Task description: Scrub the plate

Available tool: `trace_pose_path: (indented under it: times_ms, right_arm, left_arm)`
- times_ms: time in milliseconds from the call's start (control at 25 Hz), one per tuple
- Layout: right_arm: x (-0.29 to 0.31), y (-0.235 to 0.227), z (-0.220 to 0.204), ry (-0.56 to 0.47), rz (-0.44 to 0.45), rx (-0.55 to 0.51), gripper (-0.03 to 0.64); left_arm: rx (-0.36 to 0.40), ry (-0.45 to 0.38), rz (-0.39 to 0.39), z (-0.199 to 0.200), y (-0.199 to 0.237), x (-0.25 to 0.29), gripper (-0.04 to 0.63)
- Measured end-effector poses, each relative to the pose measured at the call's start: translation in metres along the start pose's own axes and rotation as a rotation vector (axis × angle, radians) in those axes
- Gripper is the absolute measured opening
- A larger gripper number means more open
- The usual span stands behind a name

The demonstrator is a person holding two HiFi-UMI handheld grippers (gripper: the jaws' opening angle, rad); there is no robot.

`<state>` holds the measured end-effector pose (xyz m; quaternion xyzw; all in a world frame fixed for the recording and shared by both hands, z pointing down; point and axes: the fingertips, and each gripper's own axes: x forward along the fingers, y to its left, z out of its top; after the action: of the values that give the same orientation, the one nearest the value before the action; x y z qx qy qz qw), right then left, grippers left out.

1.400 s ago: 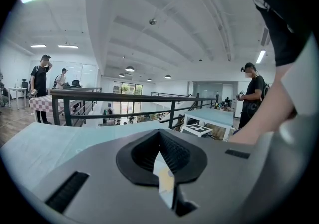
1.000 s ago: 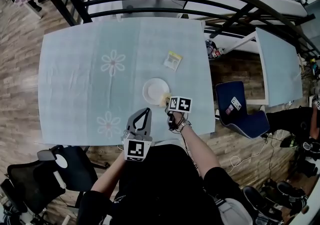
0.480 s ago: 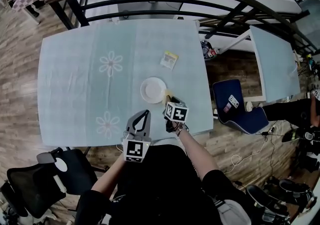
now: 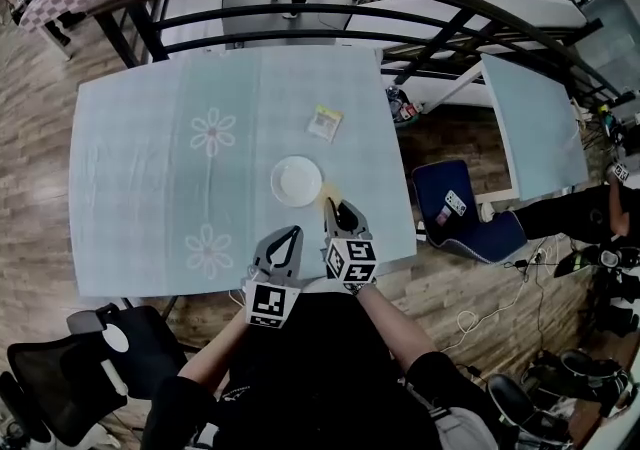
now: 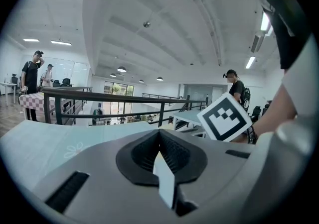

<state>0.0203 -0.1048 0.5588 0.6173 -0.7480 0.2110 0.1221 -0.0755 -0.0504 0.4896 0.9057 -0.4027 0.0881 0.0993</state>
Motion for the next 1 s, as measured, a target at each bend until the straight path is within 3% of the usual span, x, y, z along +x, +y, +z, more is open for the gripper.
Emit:
trace_pose_path:
  times_ms: [280, 600, 1000]
  right_arm:
    - [-0.050, 0.015, 0.047, -0.133, 0.071, -0.045, 0.054]
    - [-0.121, 0.014, 0.095, -0.246, 0.122, 0.008, 0.054]
    - [-0.189, -0.034, 0.098, -0.233, 0.114, 0.030, 0.052]
  left_arm:
    - [0.000, -0.045, 0.016, 0.020, 0.000, -0.006, 0.011]
    - [-0.015, -0.125, 0.052, 0.070, -0.014, -0.009, 0.011]
    - [0.002, -0.123, 0.066, 0.080, -0.095, 0.012, 0.011]
